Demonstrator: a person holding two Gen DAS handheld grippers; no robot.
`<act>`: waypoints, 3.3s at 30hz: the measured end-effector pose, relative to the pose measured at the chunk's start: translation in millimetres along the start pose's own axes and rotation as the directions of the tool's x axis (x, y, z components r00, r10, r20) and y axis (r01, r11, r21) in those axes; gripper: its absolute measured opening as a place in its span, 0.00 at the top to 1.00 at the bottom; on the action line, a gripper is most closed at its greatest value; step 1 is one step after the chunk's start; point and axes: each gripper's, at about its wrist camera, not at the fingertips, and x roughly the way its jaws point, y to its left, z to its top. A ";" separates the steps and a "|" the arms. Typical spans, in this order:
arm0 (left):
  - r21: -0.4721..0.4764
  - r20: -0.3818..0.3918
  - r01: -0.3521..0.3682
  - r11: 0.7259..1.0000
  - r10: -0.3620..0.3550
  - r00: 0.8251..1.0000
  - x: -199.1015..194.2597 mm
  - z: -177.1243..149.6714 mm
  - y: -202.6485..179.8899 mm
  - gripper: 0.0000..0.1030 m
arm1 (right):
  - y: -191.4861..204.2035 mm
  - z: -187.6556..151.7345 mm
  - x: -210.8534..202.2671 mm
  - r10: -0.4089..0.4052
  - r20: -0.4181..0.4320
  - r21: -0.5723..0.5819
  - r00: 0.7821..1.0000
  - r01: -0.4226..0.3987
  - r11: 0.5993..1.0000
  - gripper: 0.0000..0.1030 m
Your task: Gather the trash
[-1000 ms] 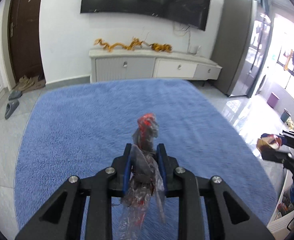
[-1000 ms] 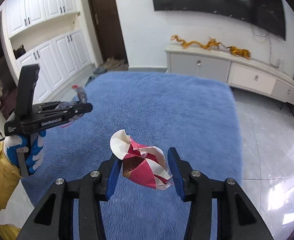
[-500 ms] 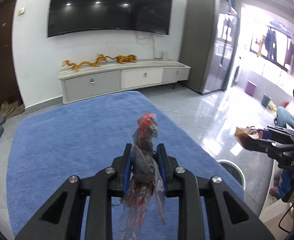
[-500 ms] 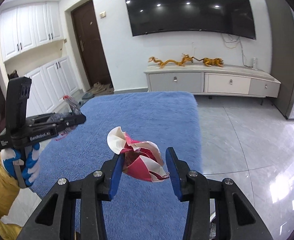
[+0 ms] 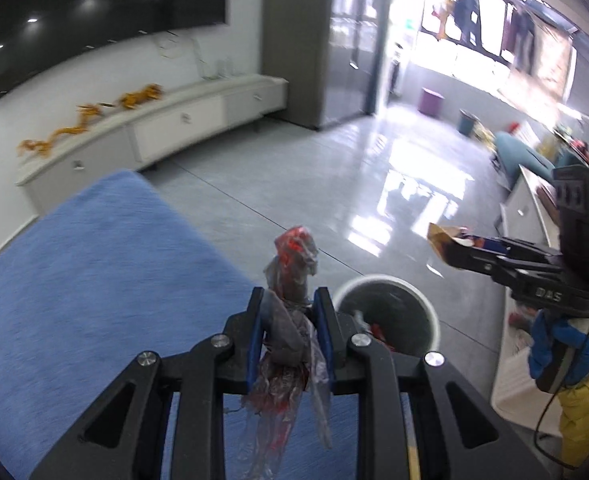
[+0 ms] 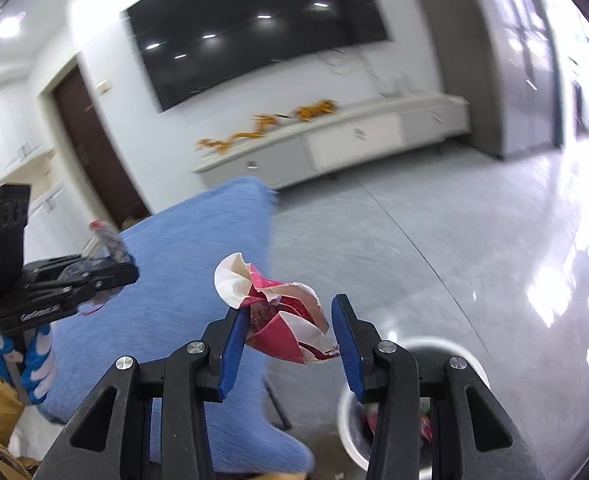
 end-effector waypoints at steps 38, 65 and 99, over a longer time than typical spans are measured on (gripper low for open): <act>0.009 -0.198 0.134 0.991 -0.129 0.972 141.2 24.5 -93.3 0.51 | -157.4 -96.5 39.8 -0.127 -0.225 0.400 0.966 0.211 0.892 0.48; -0.232 0.072 -0.296 0.927 0.320 0.945 -17.6 -34.2 49.2 0.28 | 36.4 -11.5 25.0 -0.128 -0.051 -0.011 0.991 0.127 0.992 0.29; -0.368 0.099 -0.453 0.812 0.518 0.849 -73.7 -73.2 98.0 0.17 | 118.4 -9.4 36.7 -0.257 0.094 -0.173 0.962 0.270 0.947 0.00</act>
